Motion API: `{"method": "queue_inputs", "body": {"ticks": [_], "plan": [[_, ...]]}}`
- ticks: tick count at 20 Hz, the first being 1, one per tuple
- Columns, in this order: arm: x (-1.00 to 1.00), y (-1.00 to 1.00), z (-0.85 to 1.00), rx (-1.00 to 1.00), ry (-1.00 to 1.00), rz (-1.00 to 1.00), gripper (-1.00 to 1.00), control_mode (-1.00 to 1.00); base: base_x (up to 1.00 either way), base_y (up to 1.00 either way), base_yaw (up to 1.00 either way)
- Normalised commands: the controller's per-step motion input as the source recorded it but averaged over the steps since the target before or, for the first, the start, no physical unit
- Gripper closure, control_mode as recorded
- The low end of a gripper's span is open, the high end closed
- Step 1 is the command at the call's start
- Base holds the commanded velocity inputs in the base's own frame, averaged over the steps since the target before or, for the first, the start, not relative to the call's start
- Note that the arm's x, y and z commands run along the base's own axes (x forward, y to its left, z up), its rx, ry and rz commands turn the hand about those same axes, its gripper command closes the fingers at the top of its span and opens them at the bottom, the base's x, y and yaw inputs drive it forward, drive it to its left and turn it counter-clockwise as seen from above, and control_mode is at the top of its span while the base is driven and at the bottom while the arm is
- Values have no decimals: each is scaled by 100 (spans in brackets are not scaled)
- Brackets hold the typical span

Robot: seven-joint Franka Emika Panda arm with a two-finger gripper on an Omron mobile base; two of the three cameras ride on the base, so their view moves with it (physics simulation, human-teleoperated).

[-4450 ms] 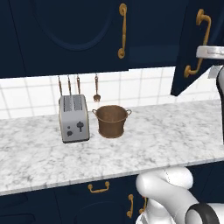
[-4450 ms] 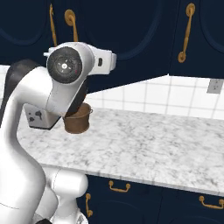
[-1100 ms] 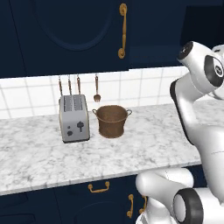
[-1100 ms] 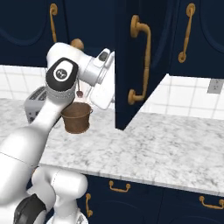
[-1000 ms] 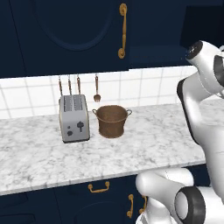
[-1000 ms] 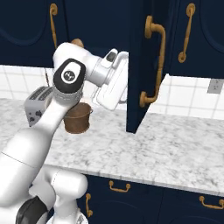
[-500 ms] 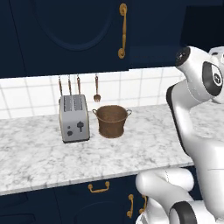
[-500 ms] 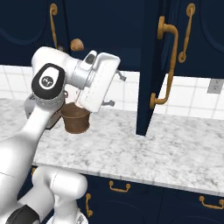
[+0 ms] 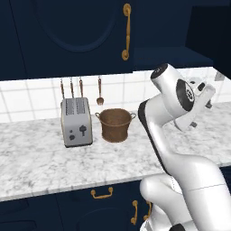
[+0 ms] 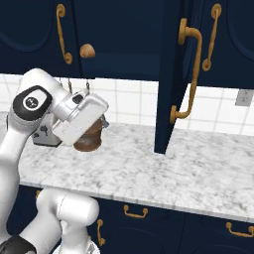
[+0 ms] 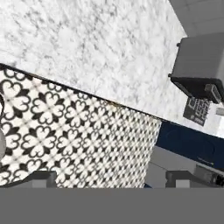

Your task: Open the cabinet, pick up the bread from the cabinet and place it in the basket. Then move the basket to the dining counter.

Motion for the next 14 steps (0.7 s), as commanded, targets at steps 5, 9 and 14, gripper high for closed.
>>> {"method": "queue_inputs", "body": {"ticks": [5,9,14], "plan": [[27,66,-55,48,-21,-45,-100,-100,0,0,0],[36,68,-9,35,-42,-39,-100,-100,0,0,0],[48,70,71,14,-79,-28,-100,-100,0,0,0]]}}
